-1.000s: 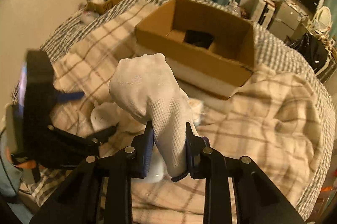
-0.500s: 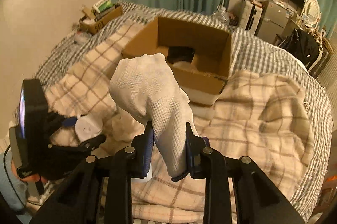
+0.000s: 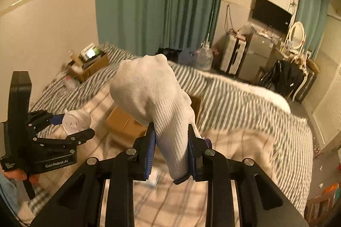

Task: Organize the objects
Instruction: 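Release the glove into the box with the right gripper while the left gripper releases the figurine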

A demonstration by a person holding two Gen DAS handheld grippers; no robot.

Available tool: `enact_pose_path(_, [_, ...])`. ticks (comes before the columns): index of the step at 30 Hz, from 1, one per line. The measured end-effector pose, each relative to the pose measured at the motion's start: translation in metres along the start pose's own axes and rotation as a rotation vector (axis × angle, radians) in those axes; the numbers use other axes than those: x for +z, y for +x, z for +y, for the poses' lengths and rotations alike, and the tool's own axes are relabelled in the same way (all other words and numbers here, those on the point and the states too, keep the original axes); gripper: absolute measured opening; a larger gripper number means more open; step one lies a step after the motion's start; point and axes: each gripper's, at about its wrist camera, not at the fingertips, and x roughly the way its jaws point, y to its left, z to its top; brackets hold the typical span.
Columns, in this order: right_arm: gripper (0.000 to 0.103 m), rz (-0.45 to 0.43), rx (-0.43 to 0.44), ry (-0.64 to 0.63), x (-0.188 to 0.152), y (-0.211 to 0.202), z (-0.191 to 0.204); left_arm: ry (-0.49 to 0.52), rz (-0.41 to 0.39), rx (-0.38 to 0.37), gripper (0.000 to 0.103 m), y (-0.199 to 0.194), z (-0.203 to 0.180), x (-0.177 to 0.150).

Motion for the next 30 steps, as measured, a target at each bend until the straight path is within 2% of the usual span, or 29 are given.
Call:
enact_pose_path(2, [0.026, -0.013, -0.011, 0.0, 0.017, 0.009, -0.002, 0.002, -0.02, -0.014, 0.062, 0.003, 0.001, 0.015])
enact_pose_path(4, [0.026, -0.026, -0.015, 0.004, 0.029, 0.02, -0.005, 0.008, -0.045, 0.003, 0.062, 0.01, 0.005, 0.028])
enact_pose_path(6, [0.026, -0.018, -0.013, 0.002, 0.036, 0.039, -0.005, 0.009, -0.052, 0.031, 0.062, 0.02, 0.009, 0.037])
enact_pose_path(9, [0.025, 0.003, 0.0, 0.019, 0.039, 0.076, -0.008, 0.005, -0.063, 0.025, 0.062, 0.039, 0.014, 0.047])
enact_pose_path(15, [0.025, 0.066, 0.032, 0.079, 0.019, 0.154, -0.018, 0.044, -0.041, 0.005, 0.062, 0.086, 0.007, 0.052])
enact_pose_path(21, [0.025, 0.129, 0.056, 0.11, -0.007, 0.209, -0.033, 0.09, 0.003, 0.011, 0.062, 0.137, -0.009, 0.048])
enact_pose_path(26, [0.026, 0.132, 0.106, 0.157, -0.015, 0.223, -0.049, 0.085, 0.046, -0.007, 0.062, 0.164, -0.018, 0.033])
enact_pose_path(28, [0.03, 0.112, 0.144, 0.176, -0.014, 0.218, -0.053, 0.088, 0.051, -0.022, 0.062, 0.165, -0.021, 0.029])
enact_pose_path(30, [0.041, 0.082, 0.169, 0.213, -0.011, 0.208, -0.06, 0.089, 0.057, -0.025, 0.065, 0.162, -0.022, 0.025])
